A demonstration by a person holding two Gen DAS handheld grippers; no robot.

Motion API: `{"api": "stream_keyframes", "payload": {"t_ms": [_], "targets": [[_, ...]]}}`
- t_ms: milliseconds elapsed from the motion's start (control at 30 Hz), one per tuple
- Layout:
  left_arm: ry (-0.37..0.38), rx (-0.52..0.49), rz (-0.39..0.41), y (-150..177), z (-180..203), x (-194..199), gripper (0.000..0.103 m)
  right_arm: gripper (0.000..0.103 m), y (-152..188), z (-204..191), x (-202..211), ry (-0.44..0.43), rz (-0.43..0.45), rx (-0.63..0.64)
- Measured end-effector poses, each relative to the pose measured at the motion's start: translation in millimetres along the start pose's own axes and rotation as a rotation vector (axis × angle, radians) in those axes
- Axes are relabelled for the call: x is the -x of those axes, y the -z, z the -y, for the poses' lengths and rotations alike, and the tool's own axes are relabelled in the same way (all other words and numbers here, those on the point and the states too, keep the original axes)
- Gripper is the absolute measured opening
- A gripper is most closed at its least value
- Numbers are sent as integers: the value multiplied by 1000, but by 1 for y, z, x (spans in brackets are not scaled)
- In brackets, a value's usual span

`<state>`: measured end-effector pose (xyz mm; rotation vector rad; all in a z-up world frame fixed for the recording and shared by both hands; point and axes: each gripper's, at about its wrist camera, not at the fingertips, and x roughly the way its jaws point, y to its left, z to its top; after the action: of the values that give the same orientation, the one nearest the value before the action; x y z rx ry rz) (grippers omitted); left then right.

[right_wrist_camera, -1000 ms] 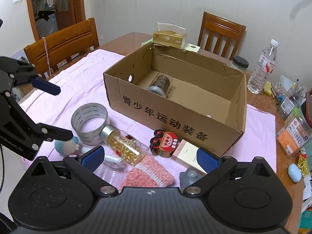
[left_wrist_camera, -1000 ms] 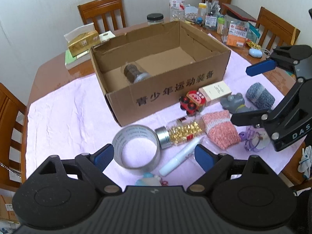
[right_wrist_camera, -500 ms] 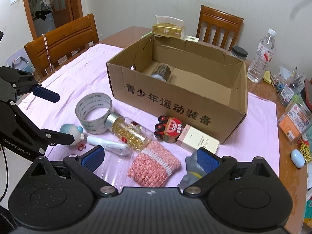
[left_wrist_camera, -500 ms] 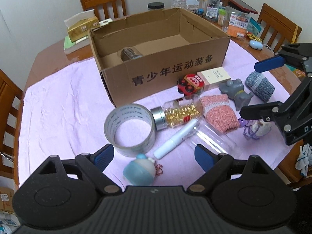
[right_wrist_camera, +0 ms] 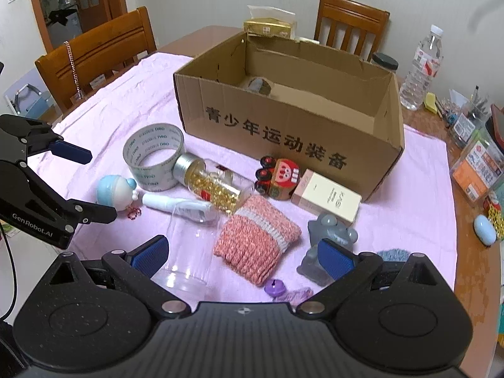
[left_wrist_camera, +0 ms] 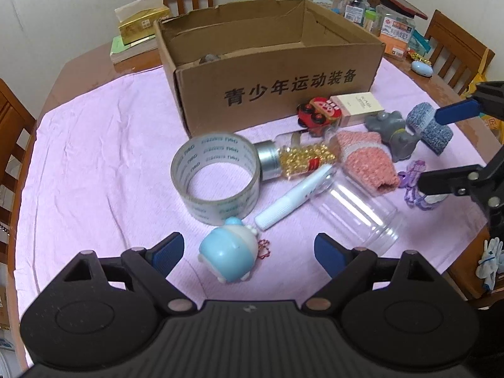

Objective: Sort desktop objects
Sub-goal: 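Withdraw both tools from the box back over the table, then grasp the blue cartoon keychain with left tool while right tool grasps the purple cupcake keychain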

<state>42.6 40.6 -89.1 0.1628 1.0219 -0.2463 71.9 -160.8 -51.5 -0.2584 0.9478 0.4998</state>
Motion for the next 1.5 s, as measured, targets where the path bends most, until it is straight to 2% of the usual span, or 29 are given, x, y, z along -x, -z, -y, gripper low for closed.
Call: {"api": "stream_keyframes", "payload": {"t_ms": [233, 567, 933, 1000, 1167, 1300, 1500], "targets": [[-13, -45, 15, 9, -7, -14, 89, 102, 12, 1, -3, 14, -37, -16], [23, -103, 7, 12, -12, -30, 72, 102, 28, 11, 4, 50, -62, -47], [26, -107, -25, 15, -13, -40, 60, 102, 55, 27, 1, 70, -101, -112], [29, -100, -30, 14, -13, -41, 53, 102, 59, 30, -1, 71, -105, -121], [35, -81, -31, 12, -16, -42, 47, 102, 64, 34, -8, 59, -103, -129], [40, -69, -36, 11, -17, -42, 46, 98, 65, 35, -17, 51, -106, -114], [42, -61, -30, 10, -18, -39, 46, 85, 65, 36, -29, 22, -117, -96]]}}
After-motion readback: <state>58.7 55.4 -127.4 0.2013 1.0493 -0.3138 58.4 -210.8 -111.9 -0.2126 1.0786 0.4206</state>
